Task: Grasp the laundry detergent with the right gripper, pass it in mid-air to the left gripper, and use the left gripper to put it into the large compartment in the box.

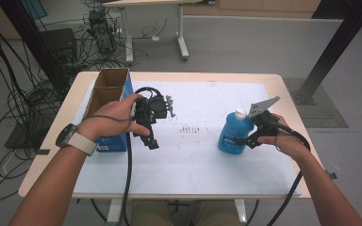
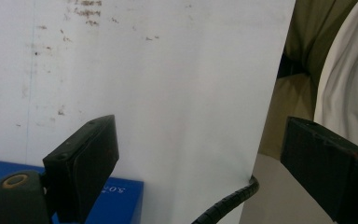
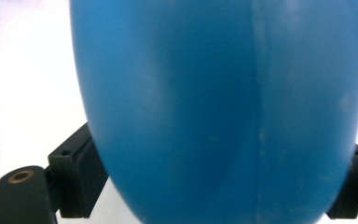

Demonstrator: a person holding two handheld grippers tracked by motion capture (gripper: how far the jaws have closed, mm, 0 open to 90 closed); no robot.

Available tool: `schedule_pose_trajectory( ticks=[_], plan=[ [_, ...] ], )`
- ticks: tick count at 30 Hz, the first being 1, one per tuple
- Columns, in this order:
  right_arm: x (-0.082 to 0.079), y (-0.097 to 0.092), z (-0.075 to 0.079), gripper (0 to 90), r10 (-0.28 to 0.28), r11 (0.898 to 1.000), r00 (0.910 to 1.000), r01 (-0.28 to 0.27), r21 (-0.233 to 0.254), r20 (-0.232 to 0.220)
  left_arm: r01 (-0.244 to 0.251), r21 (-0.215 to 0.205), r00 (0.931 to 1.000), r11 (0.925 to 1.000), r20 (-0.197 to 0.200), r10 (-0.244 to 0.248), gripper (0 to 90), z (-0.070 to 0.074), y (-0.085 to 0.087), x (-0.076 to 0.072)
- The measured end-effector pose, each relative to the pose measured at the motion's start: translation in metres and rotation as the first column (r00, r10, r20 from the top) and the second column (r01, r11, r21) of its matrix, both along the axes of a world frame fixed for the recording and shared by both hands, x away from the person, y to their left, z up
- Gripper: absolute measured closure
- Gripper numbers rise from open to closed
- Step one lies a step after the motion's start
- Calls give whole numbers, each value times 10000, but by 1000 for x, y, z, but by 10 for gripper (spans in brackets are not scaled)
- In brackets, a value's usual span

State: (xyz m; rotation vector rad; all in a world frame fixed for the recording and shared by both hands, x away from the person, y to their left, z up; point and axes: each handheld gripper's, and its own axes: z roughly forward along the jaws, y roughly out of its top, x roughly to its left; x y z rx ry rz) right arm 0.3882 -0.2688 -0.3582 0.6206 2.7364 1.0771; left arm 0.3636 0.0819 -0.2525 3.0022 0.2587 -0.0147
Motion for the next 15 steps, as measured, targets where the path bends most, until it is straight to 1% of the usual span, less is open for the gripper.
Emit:
schedule_pose_trajectory(
  ticks=[2,8,10,13,15],
  plan=[
    [0,0,-1,148,-6,10000,10000,5,73,97,-33,-22,10000,10000,-4,33,118,0,0,0],
    [0,1,-2,161,57,9999,9997,-59,87,223,-41,-30,10000,10000,-5,41,118,0,0,0],
    [-1,1,-1,168,18,9998,9996,-24,195,285,-38,-31,10000,10000,-6,38,118,0,0,0],
    [-1,0,-2,178,41,9997,9994,-49,229,355,11,-15,10000,10000,-2,-11,118,0,0,0],
    [-1,0,-2,180,39,9997,9994,-47,236,347,-3,-26,10000,10000,-11,3,118,0,0,0]
  ],
)
